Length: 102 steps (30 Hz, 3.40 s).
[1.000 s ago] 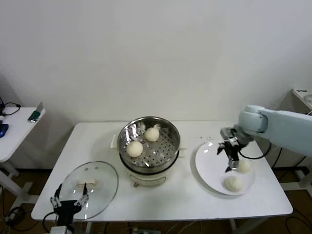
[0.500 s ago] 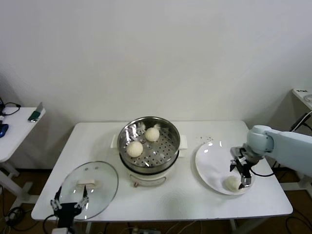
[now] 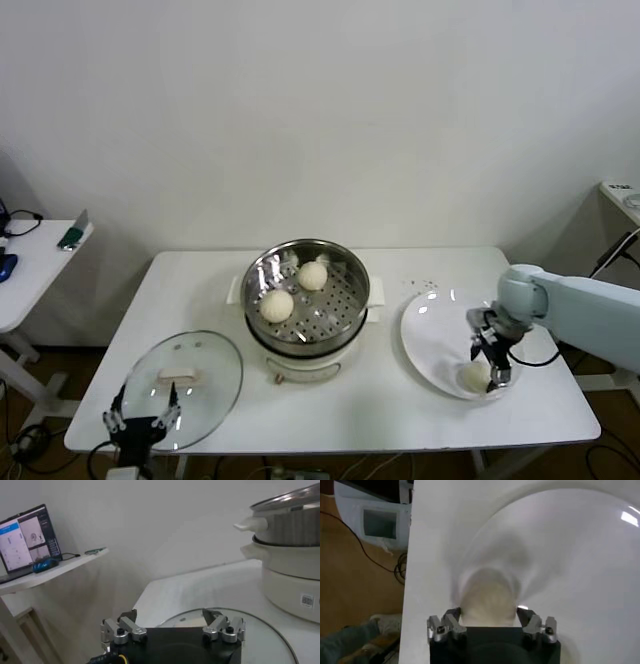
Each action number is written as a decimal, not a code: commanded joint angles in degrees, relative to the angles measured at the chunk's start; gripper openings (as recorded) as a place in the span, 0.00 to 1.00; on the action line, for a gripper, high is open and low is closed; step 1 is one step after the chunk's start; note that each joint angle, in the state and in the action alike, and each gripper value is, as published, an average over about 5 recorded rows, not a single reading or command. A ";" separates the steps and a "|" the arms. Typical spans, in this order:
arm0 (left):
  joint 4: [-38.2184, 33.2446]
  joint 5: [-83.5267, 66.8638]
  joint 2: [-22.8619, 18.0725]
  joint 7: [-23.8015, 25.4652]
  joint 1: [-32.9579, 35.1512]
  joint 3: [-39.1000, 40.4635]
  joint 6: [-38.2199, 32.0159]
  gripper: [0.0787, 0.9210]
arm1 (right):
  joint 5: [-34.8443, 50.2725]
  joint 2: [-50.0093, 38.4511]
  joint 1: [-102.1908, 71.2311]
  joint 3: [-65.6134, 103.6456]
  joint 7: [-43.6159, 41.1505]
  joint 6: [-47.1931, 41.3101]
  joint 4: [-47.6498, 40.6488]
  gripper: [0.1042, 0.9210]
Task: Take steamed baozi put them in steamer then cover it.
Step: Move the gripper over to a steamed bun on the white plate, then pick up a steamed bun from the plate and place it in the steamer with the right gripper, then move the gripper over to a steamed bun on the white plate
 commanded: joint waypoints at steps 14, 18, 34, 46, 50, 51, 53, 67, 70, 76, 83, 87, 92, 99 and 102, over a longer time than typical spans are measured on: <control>0.63 0.26 0.18 0.02 -0.38 0.48 0.08 0.88 | -2.86 6.30 15.10 -4.85 -3.74 15.48 0.39 0.65; 0.52 0.44 0.17 0.02 -0.21 0.64 0.06 0.88 | -3.21 11.32 24.75 -7.56 -5.54 22.90 1.59 0.65; -0.17 1.36 1.15 0.25 -0.61 1.44 0.73 0.88 | -6.00 35.53 33.89 -0.16 -8.24 41.44 0.51 0.66; 0.52 1.07 1.75 0.27 -0.08 1.24 0.46 0.88 | -13.26 44.39 18.68 3.79 -8.87 42.37 -0.41 0.66; 1.00 0.82 2.09 0.27 -0.24 1.07 0.49 0.88 | -13.72 44.60 15.65 3.22 -8.94 42.27 -0.41 0.66; 1.11 0.79 2.15 0.28 -0.34 1.07 0.50 0.88 | -13.75 44.60 15.16 3.03 -8.94 42.32 -0.42 0.66; 1.32 0.78 2.26 0.29 -0.58 1.14 0.57 0.88 | -13.70 44.57 14.65 2.56 -8.90 42.51 -0.44 0.66; 2.57 0.97 2.60 0.36 -1.67 1.40 0.68 0.88 | -13.47 44.95 13.85 0.95 -8.14 44.12 -1.06 0.67; 2.59 0.96 2.53 0.35 -1.65 1.37 0.65 0.88 | -13.67 44.78 13.66 0.94 -7.90 43.97 -1.07 0.68; 2.59 0.98 2.49 0.32 -1.41 1.30 0.54 0.88 | -14.82 44.21 14.28 2.07 -8.57 44.32 -1.44 0.83; 2.24 1.17 2.38 0.31 -1.27 1.44 0.58 0.88 | -12.74 41.13 18.37 3.79 -8.71 43.70 -2.98 0.88; 1.88 1.35 2.53 0.33 -1.27 1.60 0.61 0.88 | -7.22 36.44 22.53 3.09 -7.44 39.06 -3.84 0.88; 1.32 1.42 2.78 0.34 -1.07 1.86 0.52 0.88 | 7.44 26.14 29.14 -5.78 0.04 24.43 -2.66 0.88; 0.95 1.36 3.03 0.35 -0.51 2.03 0.23 0.88 | 13.79 9.48 29.59 -10.65 3.51 8.42 0.41 0.88; 0.68 1.40 3.15 0.35 -0.15 2.01 0.16 0.88 | 12.76 3.47 25.78 -8.18 1.48 5.96 0.07 0.88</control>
